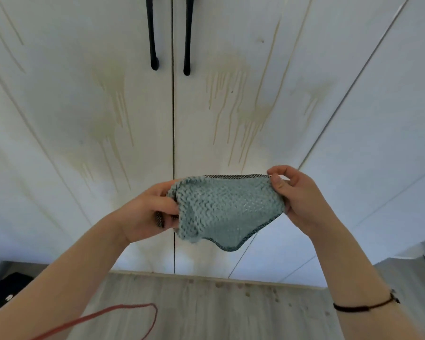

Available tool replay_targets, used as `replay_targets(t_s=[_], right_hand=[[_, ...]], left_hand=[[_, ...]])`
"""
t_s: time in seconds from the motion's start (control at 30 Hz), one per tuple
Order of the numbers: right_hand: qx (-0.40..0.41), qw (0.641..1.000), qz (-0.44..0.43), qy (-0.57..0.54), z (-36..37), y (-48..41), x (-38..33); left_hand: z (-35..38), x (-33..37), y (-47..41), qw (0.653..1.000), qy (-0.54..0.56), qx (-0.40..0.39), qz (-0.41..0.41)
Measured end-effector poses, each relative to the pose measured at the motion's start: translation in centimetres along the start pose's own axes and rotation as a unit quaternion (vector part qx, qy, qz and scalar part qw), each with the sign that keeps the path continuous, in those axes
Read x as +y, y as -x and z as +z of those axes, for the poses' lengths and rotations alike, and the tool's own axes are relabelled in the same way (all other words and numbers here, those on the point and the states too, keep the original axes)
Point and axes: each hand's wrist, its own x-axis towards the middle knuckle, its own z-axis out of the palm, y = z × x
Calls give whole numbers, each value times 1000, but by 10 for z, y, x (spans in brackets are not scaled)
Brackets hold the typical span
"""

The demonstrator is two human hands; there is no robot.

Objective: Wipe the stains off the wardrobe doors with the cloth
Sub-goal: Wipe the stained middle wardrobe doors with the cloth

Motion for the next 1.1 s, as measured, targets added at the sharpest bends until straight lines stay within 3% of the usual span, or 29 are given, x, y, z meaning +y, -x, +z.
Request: replay_targets(t_s=[0.17, 0.27, 0.37, 0.43, 0.5, 0.6, 0.7, 0.87, 1.0, 1.1], right_hand=[[-103, 991, 13, -90, 5, 13, 3], [-141, 987, -14, -77, 14, 26, -15], [-1, 989, -77, 124, 20, 23, -25], [97, 968, -83, 216, 18, 17, -20], [148, 958, -70, 235, 19, 16, -10], [157, 958, -80, 224, 34, 20, 4], [115, 967, -103, 202, 57, 26, 9], [-34, 964, -143, 222, 79, 38, 7], [-106, 918, -219, 314, 75, 39, 2], [-57, 859, -276, 429, 72, 36, 2]], left_hand=[[11, 4, -8, 997, -72, 12, -24], [26, 20, -16, 957, -286, 36, -25], [25, 30, -26, 883, -453, 109, -56], [20, 31, -28, 871, -461, 154, -77], [20, 28, -27, 866, -461, 176, -85], [27, 23, -30, 837, -499, 199, -103], [30, 20, -34, 807, -545, 205, -97], [55, 26, -37, 935, -313, 156, -66], [58, 33, -33, 961, -256, 88, -52], [65, 36, -31, 968, -245, 55, -19]])
